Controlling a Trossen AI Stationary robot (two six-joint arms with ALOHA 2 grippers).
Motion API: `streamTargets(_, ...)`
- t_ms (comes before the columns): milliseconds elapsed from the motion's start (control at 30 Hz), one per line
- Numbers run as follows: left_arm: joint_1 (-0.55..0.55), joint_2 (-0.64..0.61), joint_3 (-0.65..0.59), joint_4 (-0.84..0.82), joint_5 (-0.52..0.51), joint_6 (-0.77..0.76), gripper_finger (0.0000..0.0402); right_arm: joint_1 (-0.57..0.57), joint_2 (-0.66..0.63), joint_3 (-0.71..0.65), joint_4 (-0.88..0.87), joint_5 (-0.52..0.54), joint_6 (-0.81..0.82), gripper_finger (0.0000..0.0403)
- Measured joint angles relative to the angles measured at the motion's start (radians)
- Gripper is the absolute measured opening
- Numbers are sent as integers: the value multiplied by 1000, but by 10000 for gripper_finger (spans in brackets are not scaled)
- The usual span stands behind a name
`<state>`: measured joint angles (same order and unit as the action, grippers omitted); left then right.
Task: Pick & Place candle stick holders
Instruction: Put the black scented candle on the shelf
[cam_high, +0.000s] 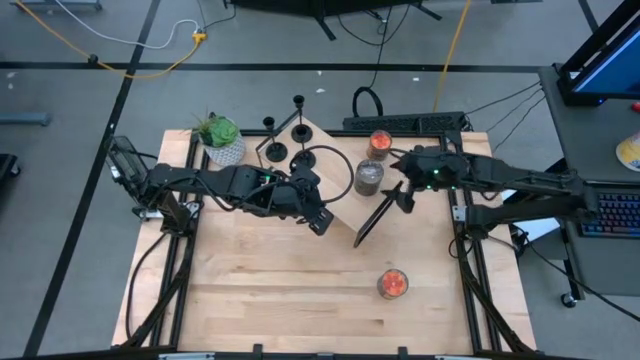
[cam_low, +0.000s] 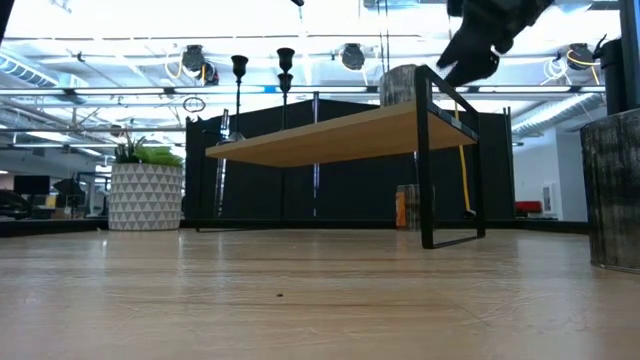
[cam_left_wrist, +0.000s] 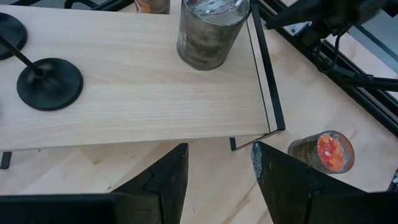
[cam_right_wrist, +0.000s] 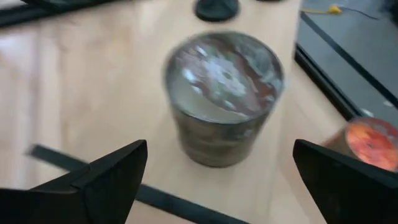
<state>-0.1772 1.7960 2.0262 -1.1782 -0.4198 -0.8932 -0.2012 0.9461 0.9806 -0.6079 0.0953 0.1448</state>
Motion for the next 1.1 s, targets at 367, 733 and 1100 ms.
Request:
streamTargets(367,0,0,0,0,0,2,184,0,-95,0,5,-97,0,399)
streamTargets(733,-3,0,0,8,-46,152,184,0,-97,0,5,-100,44,397)
streamTargets(1100,-17,0,-112,64,-82,245,184,0,-97,0,12,-127,140,395)
